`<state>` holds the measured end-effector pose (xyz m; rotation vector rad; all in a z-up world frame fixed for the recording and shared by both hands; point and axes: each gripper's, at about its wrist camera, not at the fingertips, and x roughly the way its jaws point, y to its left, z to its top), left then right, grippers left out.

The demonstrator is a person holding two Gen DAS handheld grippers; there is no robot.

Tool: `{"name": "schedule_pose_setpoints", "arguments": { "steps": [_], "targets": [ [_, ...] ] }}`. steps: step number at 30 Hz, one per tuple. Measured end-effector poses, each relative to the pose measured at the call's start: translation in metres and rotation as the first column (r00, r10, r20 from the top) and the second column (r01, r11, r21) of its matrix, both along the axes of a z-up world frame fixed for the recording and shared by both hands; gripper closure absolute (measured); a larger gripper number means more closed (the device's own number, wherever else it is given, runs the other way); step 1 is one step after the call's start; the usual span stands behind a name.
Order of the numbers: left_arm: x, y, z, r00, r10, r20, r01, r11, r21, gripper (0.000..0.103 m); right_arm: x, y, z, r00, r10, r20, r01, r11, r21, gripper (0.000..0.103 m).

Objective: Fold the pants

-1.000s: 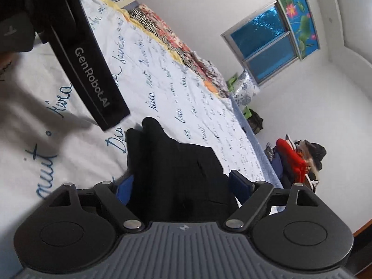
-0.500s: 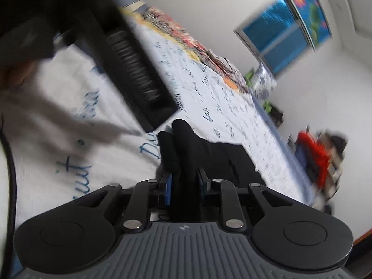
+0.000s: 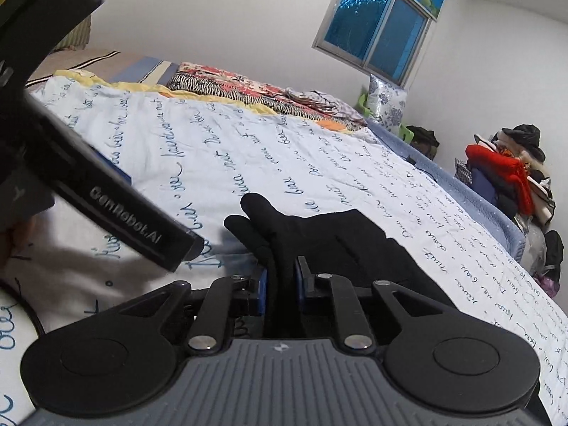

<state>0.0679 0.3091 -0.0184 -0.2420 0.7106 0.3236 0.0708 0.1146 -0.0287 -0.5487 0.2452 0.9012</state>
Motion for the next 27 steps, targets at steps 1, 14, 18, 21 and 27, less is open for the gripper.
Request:
{"name": "schedule_pose_setpoints", "arguments": {
  "steps": [1, 14, 18, 21, 27],
  "targets": [
    [0.002, 0.0, 0.001, 1.0, 0.003, -0.012, -0.003, 1.0, -0.001, 0.002, 0.002, 0.001, -0.001, 1.0, 0.001, 0.002, -0.001, 1.0, 0.001, 0.088],
    [0.02, 0.002, 0.024, 1.0, 0.005, -0.011, -0.005, 0.998, -0.065, 0.004, 0.01, 0.004, -0.001, 1.0, 0.006, -0.017, -0.006, 1.0, 0.018, 0.088],
    [0.022, -0.001, 0.027, 1.0, -0.001, -0.006, 0.0, 0.998, -0.059, 0.004, 0.011, 0.004, -0.001, 1.0, 0.006, -0.017, -0.005, 1.0, 0.019, 0.088],
    [0.024, 0.002, 0.028, 1.0, -0.003, -0.006, 0.002, 0.995, -0.097, 0.005, 0.012, 0.004, -0.001, 1.0, 0.004, -0.017, -0.004, 1.0, 0.021, 0.088],
    [0.03, 0.033, 0.028, 0.996, -0.029, 0.083, 0.068, 0.851, -0.52, 0.008, 0.011, 0.003, -0.001, 1.0, 0.002, -0.005, -0.001, 0.999, 0.037, 0.088]
  ]
}}
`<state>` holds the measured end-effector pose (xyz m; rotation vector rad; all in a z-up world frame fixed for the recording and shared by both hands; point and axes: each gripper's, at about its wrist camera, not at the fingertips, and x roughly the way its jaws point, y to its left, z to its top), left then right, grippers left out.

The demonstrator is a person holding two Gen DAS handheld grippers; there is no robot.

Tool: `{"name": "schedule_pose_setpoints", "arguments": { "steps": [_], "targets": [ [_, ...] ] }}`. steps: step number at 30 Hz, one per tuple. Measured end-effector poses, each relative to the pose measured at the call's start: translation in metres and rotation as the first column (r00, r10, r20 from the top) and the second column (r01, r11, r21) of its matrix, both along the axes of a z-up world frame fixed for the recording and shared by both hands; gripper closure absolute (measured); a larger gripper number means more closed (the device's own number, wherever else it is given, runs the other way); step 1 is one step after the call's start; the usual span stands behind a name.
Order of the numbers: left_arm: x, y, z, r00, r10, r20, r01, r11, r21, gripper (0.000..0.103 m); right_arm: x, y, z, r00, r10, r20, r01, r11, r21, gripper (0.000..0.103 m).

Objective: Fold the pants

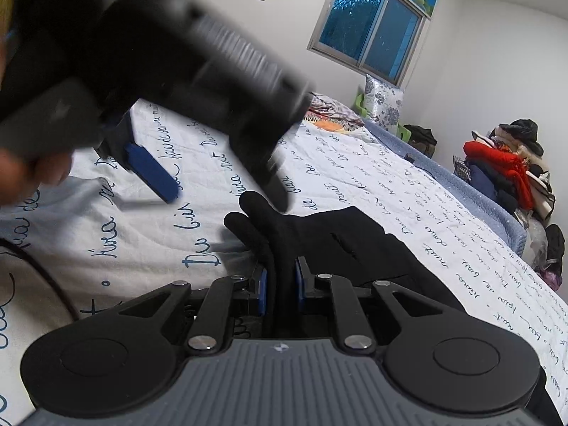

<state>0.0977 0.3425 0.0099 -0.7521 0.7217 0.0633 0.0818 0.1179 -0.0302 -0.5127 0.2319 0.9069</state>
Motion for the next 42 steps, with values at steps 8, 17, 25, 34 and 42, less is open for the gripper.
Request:
{"name": "schedule_pose_setpoints", "arguments": {
  "steps": [8, 17, 25, 34, 42],
  "targets": [
    [0.047, 0.007, -0.019, 0.996, -0.093, -0.015, 0.086, 0.964, -0.253, 0.008, 0.001, -0.01, 0.004, 1.0, -0.016, 0.01, 0.016, 0.997, 0.078, 0.088],
    [0.094, 0.003, -0.052, 0.983, -0.119, -0.137, 0.073, 0.952, -0.298, 0.082, 0.005, -0.013, 0.006, 1.0, -0.024, -0.001, 0.024, 0.995, 0.094, 0.088],
    [0.078, -0.067, 0.028, 0.98, -0.191, -0.058, 0.199, 0.956, 0.216, 0.085, 0.002, -0.076, 0.03, 0.977, -0.023, -0.212, 0.064, 0.98, 0.189, 0.035],
    [0.049, -0.237, 0.077, 0.856, -0.511, 0.076, 0.424, 0.779, 0.463, 0.07, 0.106, -0.294, -0.002, 0.413, 0.355, -0.839, 0.597, 0.59, 0.543, 0.009],
    [0.054, -0.254, 0.002, 0.796, -0.601, 0.073, 0.603, 0.797, -0.009, 0.061, 0.123, -0.338, -0.075, 0.198, 0.619, -0.76, 0.807, 0.337, 0.484, 0.009]
  ]
}}
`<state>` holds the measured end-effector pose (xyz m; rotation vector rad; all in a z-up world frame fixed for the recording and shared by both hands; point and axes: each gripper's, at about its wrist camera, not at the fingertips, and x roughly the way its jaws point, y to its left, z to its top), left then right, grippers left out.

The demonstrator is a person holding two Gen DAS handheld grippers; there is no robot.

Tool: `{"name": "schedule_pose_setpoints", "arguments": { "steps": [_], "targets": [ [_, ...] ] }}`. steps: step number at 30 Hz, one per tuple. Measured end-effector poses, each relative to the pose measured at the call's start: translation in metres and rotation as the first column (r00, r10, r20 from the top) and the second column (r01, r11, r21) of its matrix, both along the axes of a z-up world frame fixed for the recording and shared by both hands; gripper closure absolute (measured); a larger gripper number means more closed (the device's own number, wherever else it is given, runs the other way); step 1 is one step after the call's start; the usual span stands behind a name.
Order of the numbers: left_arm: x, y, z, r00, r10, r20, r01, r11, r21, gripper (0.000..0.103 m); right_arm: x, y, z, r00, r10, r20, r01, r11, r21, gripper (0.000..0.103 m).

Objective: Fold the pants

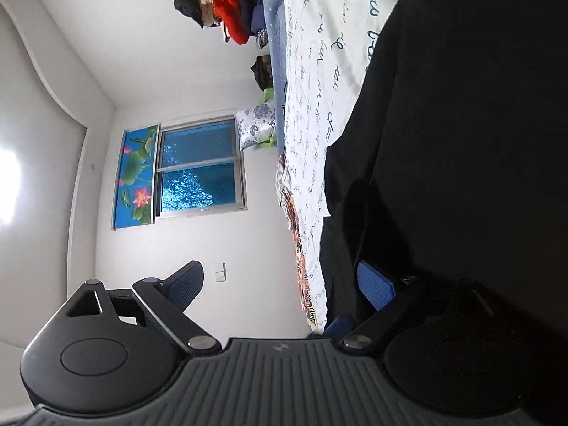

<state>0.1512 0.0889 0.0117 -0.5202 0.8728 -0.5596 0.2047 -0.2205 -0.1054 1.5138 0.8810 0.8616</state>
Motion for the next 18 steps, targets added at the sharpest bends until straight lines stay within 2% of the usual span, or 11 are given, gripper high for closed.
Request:
{"name": "schedule_pose_setpoints", "arguments": {
  "steps": [2, 4, 6, 8, 11, 12, 13, 14, 15, 18],
  "targets": [
    [-0.011, 0.014, 0.007, 1.0, 0.007, 0.031, -0.006, 0.999, -0.041, 0.06, 0.002, 0.007, 0.008, 0.998, 0.042, 0.039, -0.038, 0.996, -0.084, 0.009],
    [-0.022, 0.032, 0.018, 0.996, 0.042, 0.082, -0.039, 0.999, -0.036, 0.051, 0.012, 0.015, 0.024, 0.994, 0.092, 0.061, -0.079, 0.977, -0.2, 0.009],
    [-0.032, 0.049, 0.024, 0.989, 0.099, 0.114, -0.1, 0.995, 0.003, 0.044, 0.011, 0.027, 0.04, 0.987, 0.144, 0.072, -0.109, 0.929, -0.353, 0.009],
    [-0.04, 0.066, 0.025, 0.979, 0.153, 0.134, -0.158, 0.987, 0.023, 0.043, 0.01, 0.042, 0.054, 0.981, 0.183, 0.071, -0.124, 0.858, -0.499, 0.009],
    [-0.049, 0.087, 0.022, 0.962, 0.237, 0.138, -0.242, 0.97, 0.024, 0.041, 0.008, 0.063, 0.06, 0.964, 0.253, 0.086, -0.159, 0.8, -0.579, 0.009],
    [-0.048, 0.097, 0.023, 0.956, 0.262, 0.131, -0.266, 0.964, 0.015, 0.039, 0.007, 0.071, 0.063, 0.957, 0.274, 0.101, -0.159, 0.779, -0.606, 0.014],
    [-0.05, 0.102, 0.023, 0.951, 0.285, 0.122, -0.288, 0.958, 0.007, 0.035, 0.005, 0.078, 0.065, 0.948, 0.293, 0.127, -0.151, 0.761, -0.631, 0.029],
    [-0.051, 0.109, 0.02, 0.945, 0.308, 0.112, -0.31, 0.951, 0.002, 0.035, 0.003, 0.082, 0.069, 0.936, 0.317, 0.153, -0.14, 0.733, -0.666, 0.073],
    [-0.052, 0.116, 0.018, 0.938, 0.331, 0.102, -0.332, 0.943, -0.004, 0.034, 0.002, 0.089, 0.07, 0.928, 0.34, 0.153, -0.132, 0.684, -0.717, 0.081],
    [-0.057, 0.133, 0.018, 0.92, 0.385, 0.072, -0.384, 0.923, -0.025, 0.031, -0.002, 0.09, 0.072, 0.911, 0.366, 0.188, -0.126, 0.683, -0.719, 0.086]
  ]
}}
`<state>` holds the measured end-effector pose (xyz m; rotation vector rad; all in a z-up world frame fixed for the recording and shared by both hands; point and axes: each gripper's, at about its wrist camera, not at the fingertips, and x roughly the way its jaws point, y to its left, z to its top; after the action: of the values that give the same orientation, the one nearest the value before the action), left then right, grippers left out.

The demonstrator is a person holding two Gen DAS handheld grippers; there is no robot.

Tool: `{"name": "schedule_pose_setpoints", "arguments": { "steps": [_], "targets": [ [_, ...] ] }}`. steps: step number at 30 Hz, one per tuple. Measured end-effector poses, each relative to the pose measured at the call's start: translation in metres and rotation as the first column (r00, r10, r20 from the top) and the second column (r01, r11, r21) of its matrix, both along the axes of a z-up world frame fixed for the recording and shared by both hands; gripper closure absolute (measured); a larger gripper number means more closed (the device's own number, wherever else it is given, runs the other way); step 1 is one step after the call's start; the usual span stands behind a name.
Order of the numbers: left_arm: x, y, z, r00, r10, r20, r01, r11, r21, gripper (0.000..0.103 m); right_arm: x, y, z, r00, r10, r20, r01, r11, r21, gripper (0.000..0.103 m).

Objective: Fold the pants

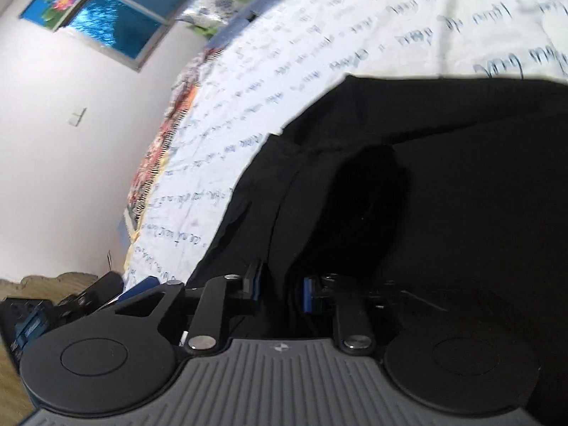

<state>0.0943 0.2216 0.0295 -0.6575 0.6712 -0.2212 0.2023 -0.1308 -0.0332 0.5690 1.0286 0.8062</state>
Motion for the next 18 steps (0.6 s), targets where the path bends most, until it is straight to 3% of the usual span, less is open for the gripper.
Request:
{"name": "schedule_pose_setpoints", "arguments": {
  "steps": [5, 11, 15, 18],
  "targets": [
    [-0.001, 0.007, 0.007, 0.998, 0.05, 0.027, -0.049, 0.998, -0.034, 0.024, -0.002, -0.021, 0.034, 0.997, 0.021, 0.071, -0.023, 0.999, 0.029, 0.088],
    [-0.002, -0.019, 0.029, 0.992, -0.019, 0.124, 0.025, 0.998, -0.049, 0.016, 0.005, -0.092, 0.075, 0.991, -0.018, 0.135, 0.017, 1.0, 0.009, 0.092],
    [0.003, -0.05, 0.029, 0.982, -0.102, 0.156, 0.105, 0.994, -0.014, 0.013, -0.004, -0.158, 0.069, 0.986, -0.138, 0.097, 0.137, 0.99, 0.013, 0.093],
    [0.012, -0.069, 0.02, 0.983, -0.133, 0.13, 0.132, 0.991, 0.014, 0.013, -0.011, -0.189, 0.047, 0.977, -0.209, 0.044, 0.209, 0.978, 0.009, 0.092]
  ]
}}
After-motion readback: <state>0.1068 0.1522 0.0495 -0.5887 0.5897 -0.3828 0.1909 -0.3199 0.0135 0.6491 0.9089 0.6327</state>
